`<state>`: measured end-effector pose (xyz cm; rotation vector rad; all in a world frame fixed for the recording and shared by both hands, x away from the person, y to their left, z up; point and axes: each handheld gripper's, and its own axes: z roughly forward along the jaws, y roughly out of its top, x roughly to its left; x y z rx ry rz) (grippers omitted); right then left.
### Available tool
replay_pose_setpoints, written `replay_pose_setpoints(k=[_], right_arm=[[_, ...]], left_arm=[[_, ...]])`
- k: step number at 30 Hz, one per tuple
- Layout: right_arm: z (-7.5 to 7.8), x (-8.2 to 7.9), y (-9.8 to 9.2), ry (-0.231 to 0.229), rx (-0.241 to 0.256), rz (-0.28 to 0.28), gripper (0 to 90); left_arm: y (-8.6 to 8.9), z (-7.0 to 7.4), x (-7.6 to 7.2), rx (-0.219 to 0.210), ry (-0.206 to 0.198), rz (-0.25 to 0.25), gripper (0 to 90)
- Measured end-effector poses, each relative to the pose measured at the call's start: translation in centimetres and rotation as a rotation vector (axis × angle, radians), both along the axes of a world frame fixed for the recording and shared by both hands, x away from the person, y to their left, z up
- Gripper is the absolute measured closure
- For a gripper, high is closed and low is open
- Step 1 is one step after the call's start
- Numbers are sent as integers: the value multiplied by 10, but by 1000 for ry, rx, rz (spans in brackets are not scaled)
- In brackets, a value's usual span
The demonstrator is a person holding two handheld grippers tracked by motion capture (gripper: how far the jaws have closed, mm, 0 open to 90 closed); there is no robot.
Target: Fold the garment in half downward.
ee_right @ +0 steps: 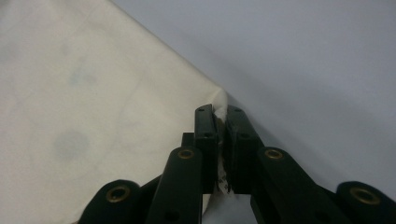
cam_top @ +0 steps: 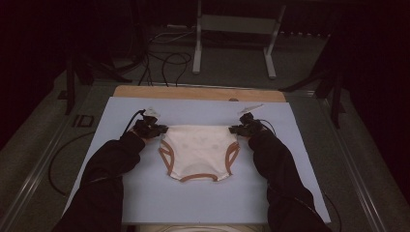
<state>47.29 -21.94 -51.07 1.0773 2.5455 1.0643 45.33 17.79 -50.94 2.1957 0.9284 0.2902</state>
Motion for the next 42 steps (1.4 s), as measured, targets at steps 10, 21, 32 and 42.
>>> replay_pose_setpoints(k=[10, 21, 32, 42], right_arm=[[-4, 3, 0, 24, 5, -16, 817], [6, 0, -1, 23, 57, -35, 317], [20, -15, -2, 19, 168, -7, 134], [34, -31, 9, -32, 162, 38, 102]], left_arm=[[-5, -5, 6, 41, 3, 20, 804], [0, 13, 2, -5, -14, 82, 304], [-4, 29, -18, -81, -41, -49, 3], [-11, 45, -42, -107, -73, -147, 8]])
